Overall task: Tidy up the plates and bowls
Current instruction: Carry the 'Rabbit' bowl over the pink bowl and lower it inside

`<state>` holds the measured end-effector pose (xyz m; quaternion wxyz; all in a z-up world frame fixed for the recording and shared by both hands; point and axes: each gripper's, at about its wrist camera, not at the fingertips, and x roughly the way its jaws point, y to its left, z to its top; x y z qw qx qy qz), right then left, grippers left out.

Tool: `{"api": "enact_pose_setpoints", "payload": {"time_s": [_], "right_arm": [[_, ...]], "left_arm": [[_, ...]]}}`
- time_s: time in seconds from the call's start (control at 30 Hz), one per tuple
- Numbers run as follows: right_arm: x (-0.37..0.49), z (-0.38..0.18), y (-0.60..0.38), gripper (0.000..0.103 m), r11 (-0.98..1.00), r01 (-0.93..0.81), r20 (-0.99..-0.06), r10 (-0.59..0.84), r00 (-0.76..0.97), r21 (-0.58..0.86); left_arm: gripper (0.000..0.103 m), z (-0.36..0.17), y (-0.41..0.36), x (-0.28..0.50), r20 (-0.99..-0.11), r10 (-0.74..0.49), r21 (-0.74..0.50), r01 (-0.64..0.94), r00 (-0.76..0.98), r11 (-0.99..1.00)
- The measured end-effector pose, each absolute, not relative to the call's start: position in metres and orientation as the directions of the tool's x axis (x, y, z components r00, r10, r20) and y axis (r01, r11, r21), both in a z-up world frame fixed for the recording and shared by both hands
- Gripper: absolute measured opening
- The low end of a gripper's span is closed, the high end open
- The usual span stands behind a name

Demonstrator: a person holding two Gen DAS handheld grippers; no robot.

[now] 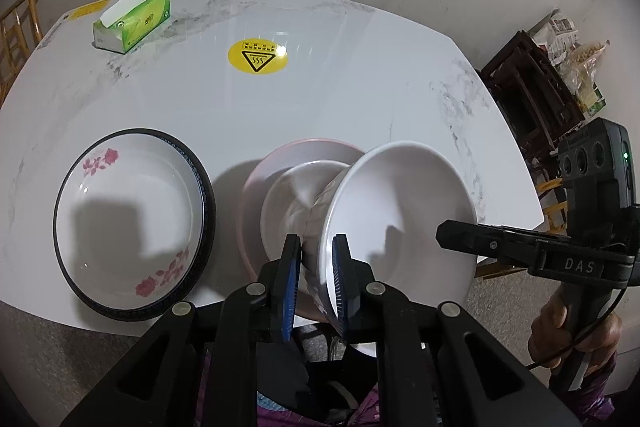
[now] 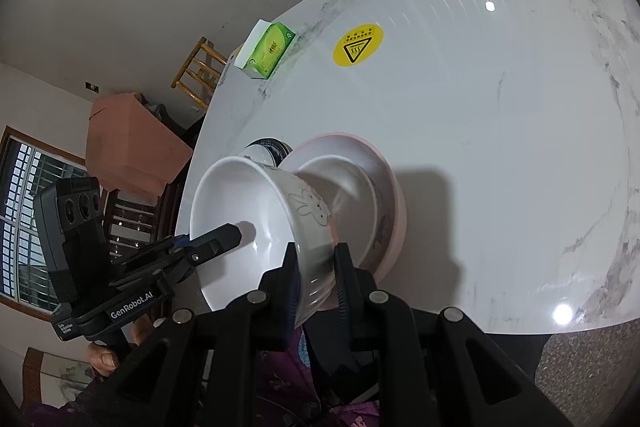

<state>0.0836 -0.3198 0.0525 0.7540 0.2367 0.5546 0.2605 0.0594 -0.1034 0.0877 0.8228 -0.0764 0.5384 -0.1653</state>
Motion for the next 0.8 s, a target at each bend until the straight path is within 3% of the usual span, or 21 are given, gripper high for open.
{"api": "enact_pose_setpoints", "payload": {"time_s": [0.8], "right_arm": [[0.0881,0.0479,-0.3184,0.017,0.762,-0.123,-0.727,0.645,0.236,0.636]], "left_arm": [[0.013,0.0776,-0.1037,0.0647,-0.872,-0.355,-0.310,0.183,0.337,0.933]]}}
